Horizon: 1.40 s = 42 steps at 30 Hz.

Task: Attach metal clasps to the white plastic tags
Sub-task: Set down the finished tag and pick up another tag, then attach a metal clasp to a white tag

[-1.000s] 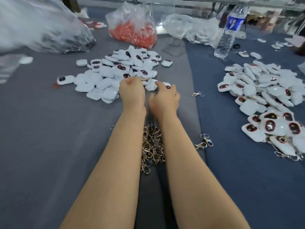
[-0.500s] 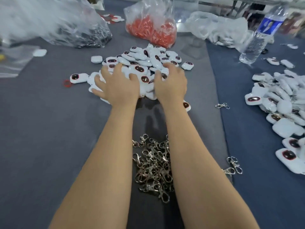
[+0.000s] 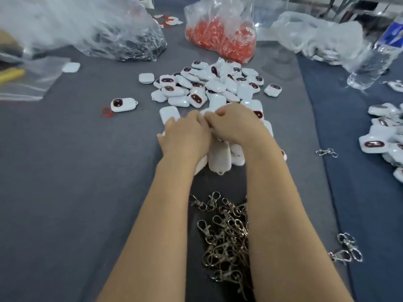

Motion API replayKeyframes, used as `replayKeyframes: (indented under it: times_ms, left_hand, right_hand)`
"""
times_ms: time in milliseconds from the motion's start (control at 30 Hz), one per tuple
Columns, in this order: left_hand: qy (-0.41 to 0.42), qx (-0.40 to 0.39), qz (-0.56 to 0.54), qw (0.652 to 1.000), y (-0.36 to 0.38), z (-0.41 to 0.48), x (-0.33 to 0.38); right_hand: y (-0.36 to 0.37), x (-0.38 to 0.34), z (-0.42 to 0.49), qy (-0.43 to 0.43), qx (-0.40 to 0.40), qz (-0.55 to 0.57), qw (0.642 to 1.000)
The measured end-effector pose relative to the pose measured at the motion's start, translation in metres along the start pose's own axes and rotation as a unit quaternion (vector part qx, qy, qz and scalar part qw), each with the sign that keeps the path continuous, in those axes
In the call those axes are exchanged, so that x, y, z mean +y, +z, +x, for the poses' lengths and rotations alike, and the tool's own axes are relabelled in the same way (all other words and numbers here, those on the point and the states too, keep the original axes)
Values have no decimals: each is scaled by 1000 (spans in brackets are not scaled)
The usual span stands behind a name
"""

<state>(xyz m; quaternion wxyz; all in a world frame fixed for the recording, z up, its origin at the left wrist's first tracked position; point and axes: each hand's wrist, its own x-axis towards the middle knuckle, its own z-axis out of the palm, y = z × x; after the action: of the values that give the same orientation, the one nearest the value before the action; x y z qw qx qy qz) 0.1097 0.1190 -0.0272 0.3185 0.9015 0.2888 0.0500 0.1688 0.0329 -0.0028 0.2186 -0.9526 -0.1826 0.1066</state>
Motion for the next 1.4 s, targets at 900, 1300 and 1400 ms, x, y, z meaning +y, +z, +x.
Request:
replayKeyframes:
  times_ms: [900, 1300, 1400]
  left_hand:
    - [9, 179, -210, 961, -27, 50, -16]
    - [78, -35, 139, 987, 17, 66, 7]
    - [117, -38, 87, 989, 23, 43, 14]
  right_hand:
    - [-6, -20, 33, -3, -20, 9, 1000]
    - [8, 0, 61, 10, 20, -18, 1000]
    - [-2, 6, 43, 1, 4, -4, 1000]
